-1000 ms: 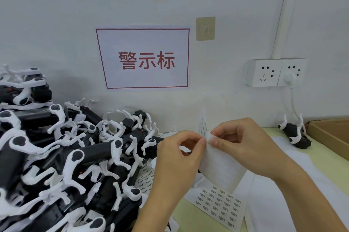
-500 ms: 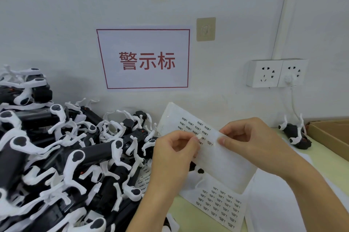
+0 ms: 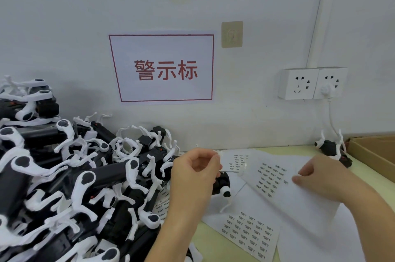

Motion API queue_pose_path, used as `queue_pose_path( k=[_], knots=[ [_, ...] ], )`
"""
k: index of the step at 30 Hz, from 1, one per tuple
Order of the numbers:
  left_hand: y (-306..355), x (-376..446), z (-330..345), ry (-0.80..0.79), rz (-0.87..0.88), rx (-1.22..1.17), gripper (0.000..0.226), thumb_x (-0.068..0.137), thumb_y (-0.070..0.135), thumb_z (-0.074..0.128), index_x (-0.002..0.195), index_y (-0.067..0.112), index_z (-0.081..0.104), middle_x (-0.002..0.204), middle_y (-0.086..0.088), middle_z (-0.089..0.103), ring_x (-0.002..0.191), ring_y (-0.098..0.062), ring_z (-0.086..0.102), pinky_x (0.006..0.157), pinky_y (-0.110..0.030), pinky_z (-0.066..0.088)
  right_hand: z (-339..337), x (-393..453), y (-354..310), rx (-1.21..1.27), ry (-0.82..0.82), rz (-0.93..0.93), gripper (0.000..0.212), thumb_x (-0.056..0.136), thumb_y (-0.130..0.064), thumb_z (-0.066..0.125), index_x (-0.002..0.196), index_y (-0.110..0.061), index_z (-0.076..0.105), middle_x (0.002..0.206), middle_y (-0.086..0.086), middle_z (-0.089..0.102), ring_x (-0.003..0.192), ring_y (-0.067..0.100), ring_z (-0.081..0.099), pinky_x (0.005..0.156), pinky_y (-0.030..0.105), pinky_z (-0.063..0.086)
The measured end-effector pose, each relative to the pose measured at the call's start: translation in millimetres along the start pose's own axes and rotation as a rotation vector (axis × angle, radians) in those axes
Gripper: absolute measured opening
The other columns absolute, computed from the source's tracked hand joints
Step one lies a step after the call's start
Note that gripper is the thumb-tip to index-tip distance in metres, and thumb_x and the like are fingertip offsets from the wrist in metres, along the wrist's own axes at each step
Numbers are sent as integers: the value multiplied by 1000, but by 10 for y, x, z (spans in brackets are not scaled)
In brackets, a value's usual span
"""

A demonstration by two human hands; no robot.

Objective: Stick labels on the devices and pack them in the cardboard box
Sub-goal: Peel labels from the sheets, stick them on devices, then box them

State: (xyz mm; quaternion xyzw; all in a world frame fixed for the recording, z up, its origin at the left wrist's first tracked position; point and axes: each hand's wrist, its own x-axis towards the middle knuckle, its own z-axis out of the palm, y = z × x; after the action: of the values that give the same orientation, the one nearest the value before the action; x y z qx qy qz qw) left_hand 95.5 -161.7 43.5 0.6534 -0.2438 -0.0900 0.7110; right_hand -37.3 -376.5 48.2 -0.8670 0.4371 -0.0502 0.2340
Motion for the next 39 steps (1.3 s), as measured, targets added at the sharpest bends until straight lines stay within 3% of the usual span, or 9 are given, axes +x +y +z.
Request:
queue_pose_path(
  k=[2,4,8,15,19,25,31,35,39],
  knots=[
    [-6,0,3,35,4,10,14,88,11,71,77,20,74,72,0,74,67,-12,68,66,-24,57,-22,-36,-17,-95,6,26,14,94,-34,66,98,-21,64,96,-1,65,88,15,61,74,24,48],
    [-10,-2,8,67,10,19,14,87,11,71,75,19,74,72,0,74,70,-18,69,68,-29,58,-73,-91,-83,-51,61,-12,33,94,-36,64,123,-19,61,112,-4,64,100,15,59,84,27,47],
    [-20,2,11,138,18,14,17,86,11,72,71,17,73,67,-2,72,65,-15,67,68,-30,57,-141,-378,-464,237,-12,-408,16,95,-28,60,104,-35,71,82,-11,73,75,2,67,65,16,51],
    [-21,10,-16,236,28,-20,18,85,8,70,69,17,73,65,-6,72,63,-22,69,63,-34,58,139,-723,-1065,471,-192,-792,51,91,-12,47,95,-57,68,79,-11,70,64,15,61,60,25,49],
    [-14,18,-23,304,43,-55,16,85,7,71,71,14,73,65,-6,72,60,-22,71,64,-38,57,271,-692,-1137,527,-133,-811,50,94,-16,49,89,-64,62,84,-14,67,72,21,63,70,35,56],
    [2,3,-3,333,45,-79,23,86,6,70,68,19,75,65,-6,73,59,-24,71,67,-46,61,291,-714,-1170,549,-168,-858,58,90,-15,45,93,-71,60,81,-18,67,70,31,61,57,32,52],
    [31,-11,-7,265,90,-77,34,89,7,67,71,34,78,67,-3,74,63,-24,72,63,-43,62,322,-691,-1167,573,-192,-816,38,95,-13,46,106,-42,68,84,-8,66,62,25,54,60,27,46],
    [77,-44,12,96,114,-78,39,95,4,60,81,34,79,73,0,76,61,-14,72,50,-24,55,306,-671,-1148,605,-158,-785,31,97,-11,47,102,-31,70,78,-9,65,70,33,61,63,24,48],
    [29,-14,30,117,84,-69,23,96,9,61,95,28,75,82,7,77,72,-11,71,56,-28,57,321,-557,-1094,715,12,-594,27,95,-18,55,96,-36,75,69,-22,65,58,1,58,64,17,46]
  ],
)
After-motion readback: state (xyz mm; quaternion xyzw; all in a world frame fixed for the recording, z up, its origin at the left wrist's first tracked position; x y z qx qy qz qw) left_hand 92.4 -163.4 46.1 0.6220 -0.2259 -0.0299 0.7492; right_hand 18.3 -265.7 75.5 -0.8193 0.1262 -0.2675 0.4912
